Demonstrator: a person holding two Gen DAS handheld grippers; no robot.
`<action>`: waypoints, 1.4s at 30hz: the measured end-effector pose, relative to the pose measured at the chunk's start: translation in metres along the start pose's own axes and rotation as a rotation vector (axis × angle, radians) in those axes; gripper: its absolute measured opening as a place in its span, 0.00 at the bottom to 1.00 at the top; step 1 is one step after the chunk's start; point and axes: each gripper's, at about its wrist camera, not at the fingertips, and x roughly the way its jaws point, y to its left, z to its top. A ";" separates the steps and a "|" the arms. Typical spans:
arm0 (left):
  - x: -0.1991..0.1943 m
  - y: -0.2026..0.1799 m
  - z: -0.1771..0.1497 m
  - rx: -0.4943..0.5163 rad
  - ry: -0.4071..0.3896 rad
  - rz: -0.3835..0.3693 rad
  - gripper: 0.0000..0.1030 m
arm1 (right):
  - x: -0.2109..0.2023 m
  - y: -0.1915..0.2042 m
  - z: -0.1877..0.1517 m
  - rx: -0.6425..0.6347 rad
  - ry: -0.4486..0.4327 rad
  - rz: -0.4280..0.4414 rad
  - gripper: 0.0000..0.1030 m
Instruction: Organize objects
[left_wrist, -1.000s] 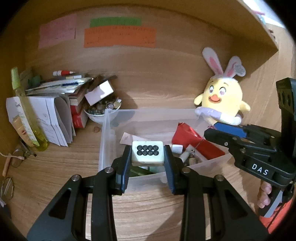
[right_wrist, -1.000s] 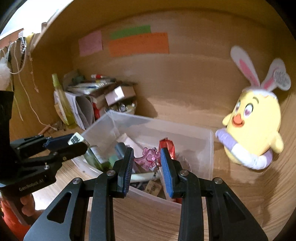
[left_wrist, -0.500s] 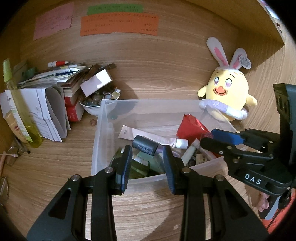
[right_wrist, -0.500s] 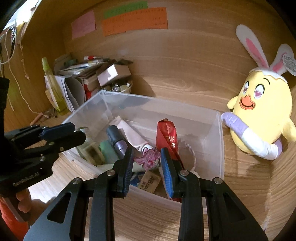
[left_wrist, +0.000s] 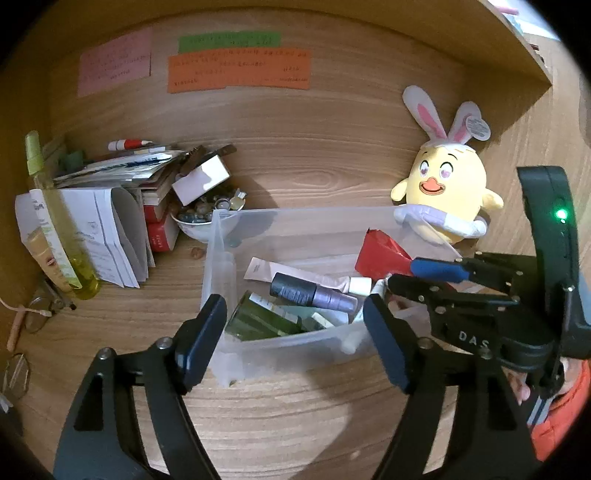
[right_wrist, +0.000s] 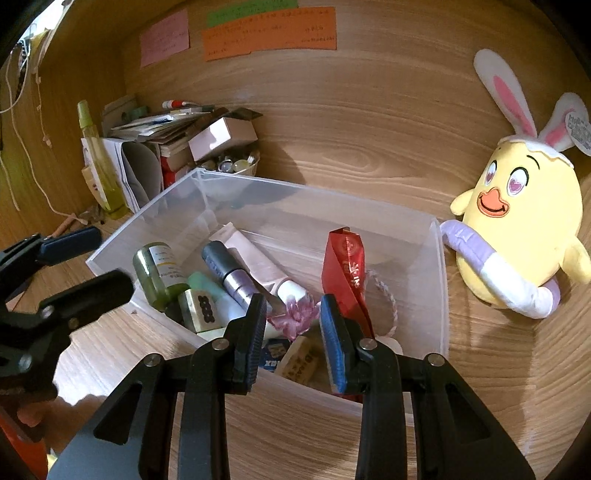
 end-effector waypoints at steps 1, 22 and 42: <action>-0.001 0.000 -0.001 0.002 0.001 0.000 0.74 | 0.000 0.000 0.000 -0.002 -0.002 -0.005 0.34; -0.035 0.005 -0.007 -0.031 -0.059 0.016 0.98 | -0.062 0.014 -0.016 -0.058 -0.149 -0.106 0.84; -0.039 -0.009 -0.031 0.009 -0.046 0.013 0.99 | -0.083 0.016 -0.054 0.007 -0.144 -0.071 0.85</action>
